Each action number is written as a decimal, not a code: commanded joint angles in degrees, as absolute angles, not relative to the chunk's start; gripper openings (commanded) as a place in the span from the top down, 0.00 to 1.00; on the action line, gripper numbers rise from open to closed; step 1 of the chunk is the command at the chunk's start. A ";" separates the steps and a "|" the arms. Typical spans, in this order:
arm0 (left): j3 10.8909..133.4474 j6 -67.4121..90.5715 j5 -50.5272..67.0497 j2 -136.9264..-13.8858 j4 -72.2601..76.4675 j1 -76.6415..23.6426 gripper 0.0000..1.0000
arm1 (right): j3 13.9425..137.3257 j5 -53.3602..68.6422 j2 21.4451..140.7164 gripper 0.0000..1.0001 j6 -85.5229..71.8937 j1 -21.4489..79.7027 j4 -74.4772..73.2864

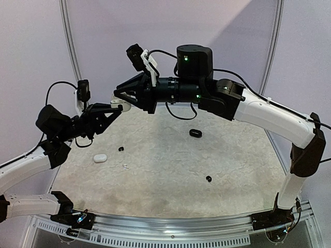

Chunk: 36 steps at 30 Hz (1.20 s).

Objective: Insert the wireless bluetooth earbuds into the charging case
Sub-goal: Insert the right earbud into the right side groove of the charging case.

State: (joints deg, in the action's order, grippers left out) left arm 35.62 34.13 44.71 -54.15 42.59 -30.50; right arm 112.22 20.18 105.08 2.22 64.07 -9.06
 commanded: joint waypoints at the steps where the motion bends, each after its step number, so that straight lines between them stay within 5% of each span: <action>1: 35.27 33.70 44.55 -54.87 42.82 -31.20 1.00 | 111.69 21.57 105.17 0.98 1.63 64.43 -6.97; 36: 35.32 21.90 49.78 -53.94 45.15 -31.20 1.00 | 105.47 23.33 101.93 0.98 0.26 62.57 -7.49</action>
State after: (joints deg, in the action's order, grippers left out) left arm 35.07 25.58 47.83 -54.46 42.76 -30.50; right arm 106.21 21.91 103.35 0.38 63.09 -4.84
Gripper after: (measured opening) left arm 0.201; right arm 0.171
